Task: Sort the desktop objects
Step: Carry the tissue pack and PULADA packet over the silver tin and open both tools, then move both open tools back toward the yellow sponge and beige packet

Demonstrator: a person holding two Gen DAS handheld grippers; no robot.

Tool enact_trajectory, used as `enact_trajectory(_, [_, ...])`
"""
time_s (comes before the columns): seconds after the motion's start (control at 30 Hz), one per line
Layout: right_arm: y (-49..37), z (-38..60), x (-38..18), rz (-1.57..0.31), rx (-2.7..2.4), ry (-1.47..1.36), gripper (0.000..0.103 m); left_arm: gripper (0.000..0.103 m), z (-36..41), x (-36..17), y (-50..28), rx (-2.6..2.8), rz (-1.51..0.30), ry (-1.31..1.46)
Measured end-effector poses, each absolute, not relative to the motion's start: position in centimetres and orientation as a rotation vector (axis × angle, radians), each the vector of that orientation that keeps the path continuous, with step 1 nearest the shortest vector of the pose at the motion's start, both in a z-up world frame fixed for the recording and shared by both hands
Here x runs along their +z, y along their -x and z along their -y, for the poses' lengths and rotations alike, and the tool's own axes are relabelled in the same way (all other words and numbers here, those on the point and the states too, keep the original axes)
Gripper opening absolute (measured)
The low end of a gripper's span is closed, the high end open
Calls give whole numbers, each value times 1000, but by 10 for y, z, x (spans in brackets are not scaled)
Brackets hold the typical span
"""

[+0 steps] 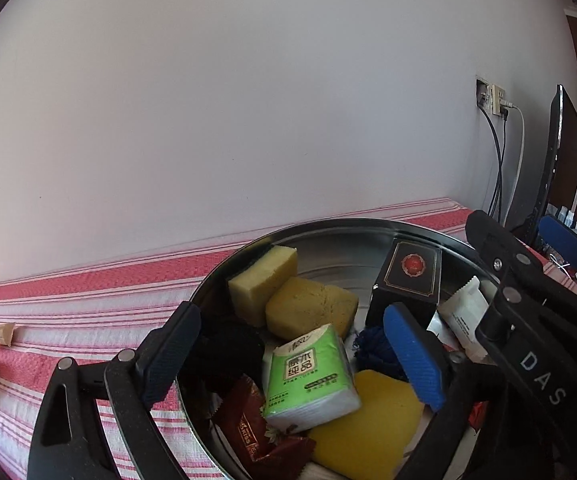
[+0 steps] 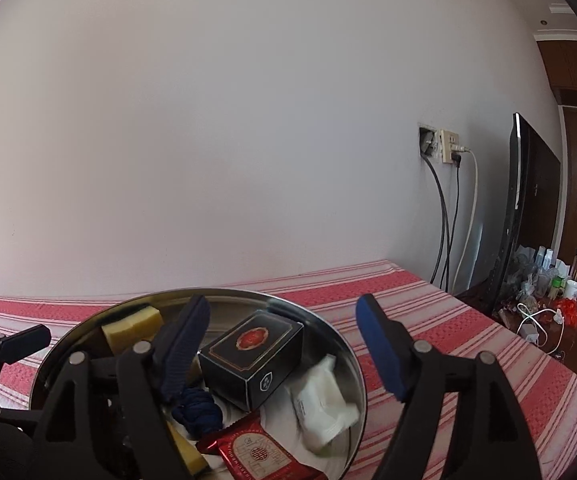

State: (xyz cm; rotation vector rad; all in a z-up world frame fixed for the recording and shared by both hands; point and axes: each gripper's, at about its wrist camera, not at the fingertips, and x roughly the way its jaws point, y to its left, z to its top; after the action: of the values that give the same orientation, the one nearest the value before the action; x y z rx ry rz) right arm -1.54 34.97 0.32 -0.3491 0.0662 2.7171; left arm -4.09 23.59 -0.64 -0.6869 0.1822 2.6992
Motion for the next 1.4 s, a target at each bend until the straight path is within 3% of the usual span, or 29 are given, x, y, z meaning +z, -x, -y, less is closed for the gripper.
enact_trajectory(0.2, [5,-341,10,-32,2707,223,89,95,-228,-5,39,2761,-215,632])
enact_trajectory(0.33, [-8,-345,16,-68,2713,112,102,95,-219,-5,34,2798,-179,574])
enact_trajectory(0.7, [-19,-331,15,-63,2734,19,103,95,-193,-8,21,2857,-116,498])
enact_trajectory(0.9, [-20,-315,16,44,2696,-15,103,95,-178,-8,13,2868,-90,514])
enact_trajectory(1.4, [-37,-279,14,-49,2772,45,103,95,-127,-12,-1,2901,-103,555])
